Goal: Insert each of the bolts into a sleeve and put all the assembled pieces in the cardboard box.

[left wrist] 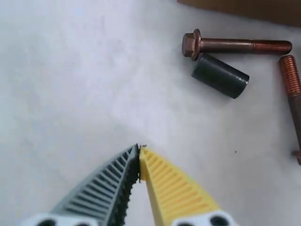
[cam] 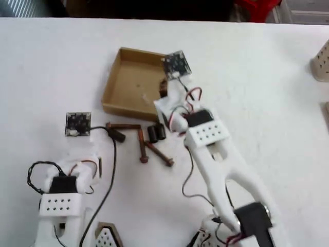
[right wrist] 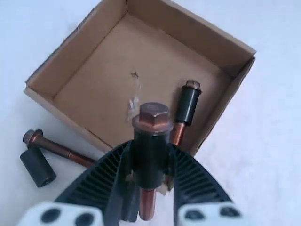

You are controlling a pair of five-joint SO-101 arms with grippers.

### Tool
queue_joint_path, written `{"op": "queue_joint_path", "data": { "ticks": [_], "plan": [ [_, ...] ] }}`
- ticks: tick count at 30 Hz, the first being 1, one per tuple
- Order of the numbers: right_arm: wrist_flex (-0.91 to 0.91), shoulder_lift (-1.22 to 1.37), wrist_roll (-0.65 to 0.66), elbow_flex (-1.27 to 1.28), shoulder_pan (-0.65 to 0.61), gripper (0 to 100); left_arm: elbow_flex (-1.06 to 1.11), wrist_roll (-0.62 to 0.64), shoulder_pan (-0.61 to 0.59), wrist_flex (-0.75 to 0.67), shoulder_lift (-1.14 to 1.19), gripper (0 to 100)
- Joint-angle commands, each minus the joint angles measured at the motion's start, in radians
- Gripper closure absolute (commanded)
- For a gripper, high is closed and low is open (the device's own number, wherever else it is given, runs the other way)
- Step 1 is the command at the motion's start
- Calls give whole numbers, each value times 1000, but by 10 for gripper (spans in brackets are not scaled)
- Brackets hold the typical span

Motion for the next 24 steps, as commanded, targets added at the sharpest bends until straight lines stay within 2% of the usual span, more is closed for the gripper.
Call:
{"op": "queue_joint_path", "data": {
  "ticks": [1, 14, 20, 24],
  "plan": [
    [12, 79, 11, -206, 2, 981, -15, -9, 16, 8, 2, 980],
    [45, 479, 17, -525, 2, 975, -17, -9, 18, 9, 4, 980],
    [45, 555, 11, -549, 1, 814, -26, -12, 39, 31, 7, 980],
    [44, 556, 9, -551, 1, 817, -78, -38, 39, 21, 127, 980]
  ]
}}
